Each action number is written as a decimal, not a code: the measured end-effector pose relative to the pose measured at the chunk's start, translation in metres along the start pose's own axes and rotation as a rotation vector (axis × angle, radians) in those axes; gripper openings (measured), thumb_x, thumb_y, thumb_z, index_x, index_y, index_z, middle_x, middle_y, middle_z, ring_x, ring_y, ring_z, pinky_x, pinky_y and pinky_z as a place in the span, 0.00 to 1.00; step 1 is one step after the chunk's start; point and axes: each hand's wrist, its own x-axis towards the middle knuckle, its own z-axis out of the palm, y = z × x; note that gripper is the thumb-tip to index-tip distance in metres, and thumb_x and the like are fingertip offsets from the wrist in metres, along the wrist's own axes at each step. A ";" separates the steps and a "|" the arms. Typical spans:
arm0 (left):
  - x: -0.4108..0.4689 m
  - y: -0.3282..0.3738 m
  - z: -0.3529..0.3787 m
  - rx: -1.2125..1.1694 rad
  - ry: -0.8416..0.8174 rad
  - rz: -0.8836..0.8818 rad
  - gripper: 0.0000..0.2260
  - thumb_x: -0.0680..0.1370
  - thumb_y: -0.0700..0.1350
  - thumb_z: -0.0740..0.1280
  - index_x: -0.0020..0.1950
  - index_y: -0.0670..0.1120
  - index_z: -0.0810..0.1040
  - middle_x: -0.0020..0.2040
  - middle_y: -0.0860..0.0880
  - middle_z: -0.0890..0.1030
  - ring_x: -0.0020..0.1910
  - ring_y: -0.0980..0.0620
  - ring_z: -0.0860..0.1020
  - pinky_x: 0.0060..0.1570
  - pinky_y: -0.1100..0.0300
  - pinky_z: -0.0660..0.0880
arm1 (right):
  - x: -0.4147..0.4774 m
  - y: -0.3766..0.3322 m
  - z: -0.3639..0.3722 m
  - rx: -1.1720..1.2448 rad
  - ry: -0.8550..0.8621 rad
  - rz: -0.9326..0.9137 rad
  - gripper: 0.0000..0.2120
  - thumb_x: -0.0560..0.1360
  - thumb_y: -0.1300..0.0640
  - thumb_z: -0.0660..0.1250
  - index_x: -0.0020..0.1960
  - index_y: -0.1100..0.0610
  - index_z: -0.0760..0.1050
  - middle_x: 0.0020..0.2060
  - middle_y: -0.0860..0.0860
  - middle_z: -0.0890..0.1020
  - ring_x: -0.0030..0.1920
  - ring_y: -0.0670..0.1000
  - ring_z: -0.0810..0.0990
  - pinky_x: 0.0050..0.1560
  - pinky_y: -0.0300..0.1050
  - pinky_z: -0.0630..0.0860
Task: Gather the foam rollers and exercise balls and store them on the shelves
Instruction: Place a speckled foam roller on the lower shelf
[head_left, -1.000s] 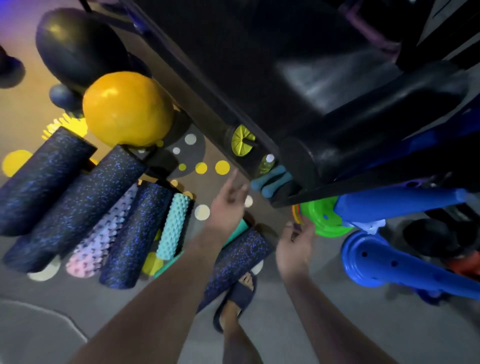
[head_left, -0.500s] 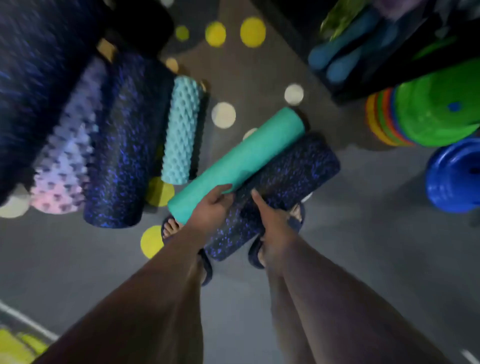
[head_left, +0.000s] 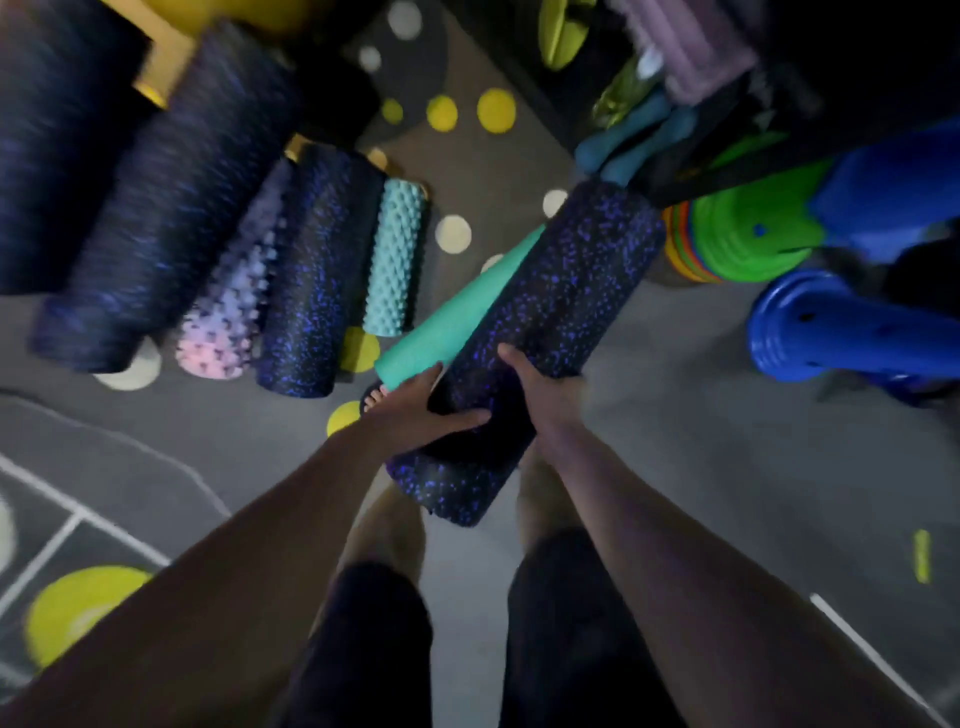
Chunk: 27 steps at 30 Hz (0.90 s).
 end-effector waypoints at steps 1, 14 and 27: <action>-0.039 0.025 -0.018 -0.010 0.022 0.038 0.42 0.71 0.60 0.77 0.79 0.54 0.60 0.62 0.60 0.66 0.68 0.59 0.67 0.60 0.67 0.61 | -0.035 -0.025 -0.011 -0.023 -0.002 -0.043 0.66 0.35 0.24 0.78 0.68 0.53 0.73 0.57 0.45 0.83 0.56 0.50 0.84 0.59 0.50 0.80; -0.222 0.174 -0.128 -0.174 0.388 0.393 0.72 0.50 0.67 0.84 0.80 0.60 0.38 0.77 0.55 0.63 0.76 0.54 0.63 0.75 0.48 0.65 | -0.304 -0.267 -0.100 0.088 -0.264 -0.629 0.36 0.59 0.39 0.83 0.62 0.49 0.76 0.53 0.42 0.85 0.52 0.44 0.85 0.53 0.43 0.81; -0.091 0.362 -0.161 -0.206 0.579 0.344 0.64 0.51 0.70 0.79 0.79 0.57 0.49 0.74 0.49 0.69 0.73 0.45 0.69 0.72 0.49 0.67 | -0.093 -0.423 -0.219 -0.566 0.287 -0.658 0.45 0.77 0.44 0.68 0.80 0.65 0.48 0.78 0.69 0.52 0.79 0.66 0.54 0.79 0.53 0.51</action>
